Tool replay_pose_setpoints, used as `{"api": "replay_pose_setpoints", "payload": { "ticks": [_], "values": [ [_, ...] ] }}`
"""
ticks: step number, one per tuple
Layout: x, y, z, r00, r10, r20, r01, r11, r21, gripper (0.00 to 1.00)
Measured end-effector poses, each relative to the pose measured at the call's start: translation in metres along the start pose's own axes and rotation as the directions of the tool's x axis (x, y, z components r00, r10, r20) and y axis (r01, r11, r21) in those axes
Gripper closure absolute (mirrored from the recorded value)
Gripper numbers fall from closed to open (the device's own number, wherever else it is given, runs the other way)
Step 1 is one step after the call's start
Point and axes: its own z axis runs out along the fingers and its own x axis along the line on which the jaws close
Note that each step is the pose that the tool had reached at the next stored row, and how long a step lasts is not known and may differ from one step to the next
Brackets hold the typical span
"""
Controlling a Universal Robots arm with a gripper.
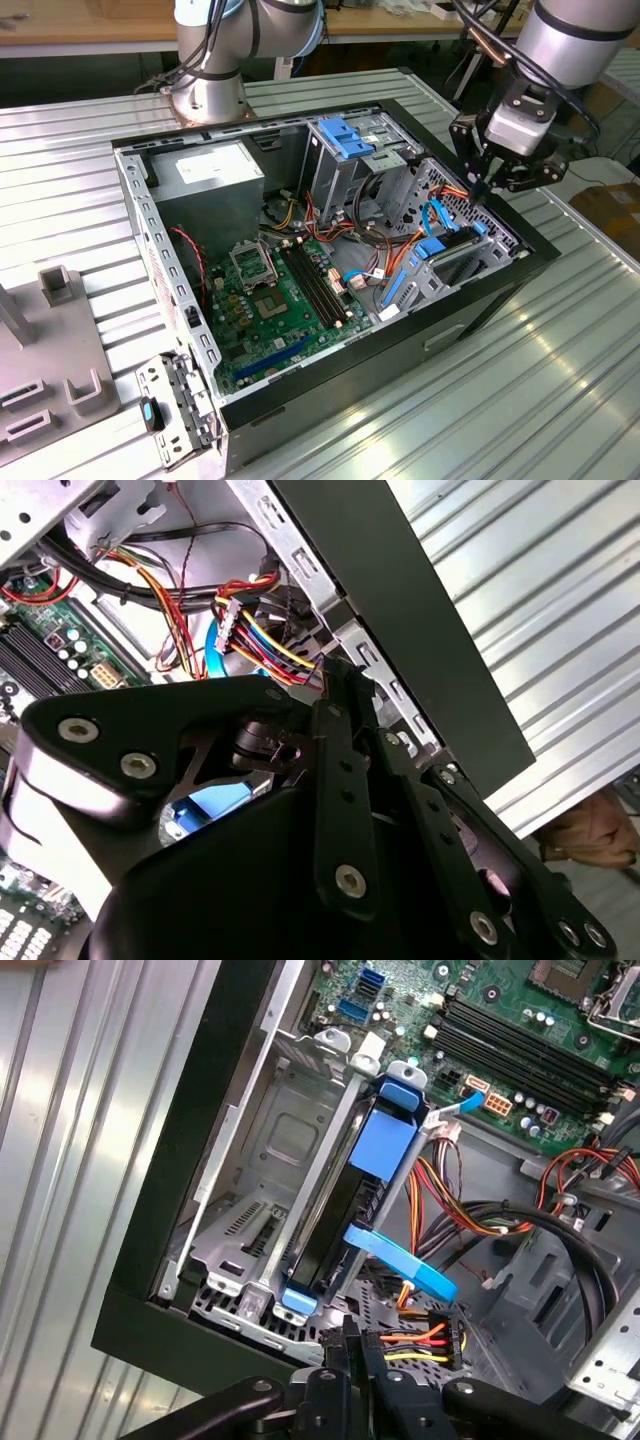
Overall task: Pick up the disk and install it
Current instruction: 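Insert the first disk wire, then insert the second disk wire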
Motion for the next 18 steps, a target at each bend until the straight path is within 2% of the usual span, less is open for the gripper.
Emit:
{"api": "replay_pose_setpoints", "payload": {
  "ticks": [3,6,11,13,15,16,18],
  "values": [
    [-0.0002,0.0004,0.0,0.9994,0.035,-0.0067,-0.035,0.9994,-0.0025,0.84],
    [-0.0016,0.0036,-0.0002,0.9976,0.068,-0.0133,-0.068,0.9977,-0.0046,0.84],
    [-0.0018,0.0041,0.0008,0.9918,0.126,-0.0252,-0.126,0.992,-0.0079,0.84],
    [-0.0019,0.0042,0.0013,0.9864,0.161,-0.0325,-0.161,0.9869,-0.0096,0.84],
    [-0.0019,0.0044,0.0021,0.9701,0.238,-0.0488,-0.239,0.971,-0.0123,0.84],
    [-0.0019,0.0044,0.0021,0.9675,0.248,-0.0509,-0.249,0.9685,-0.0126,0.84],
    [-0.0019,0.0044,0.002,0.9674,0.248,-0.0512,-0.249,0.9684,-0.0127,0.84]
  ]
}}
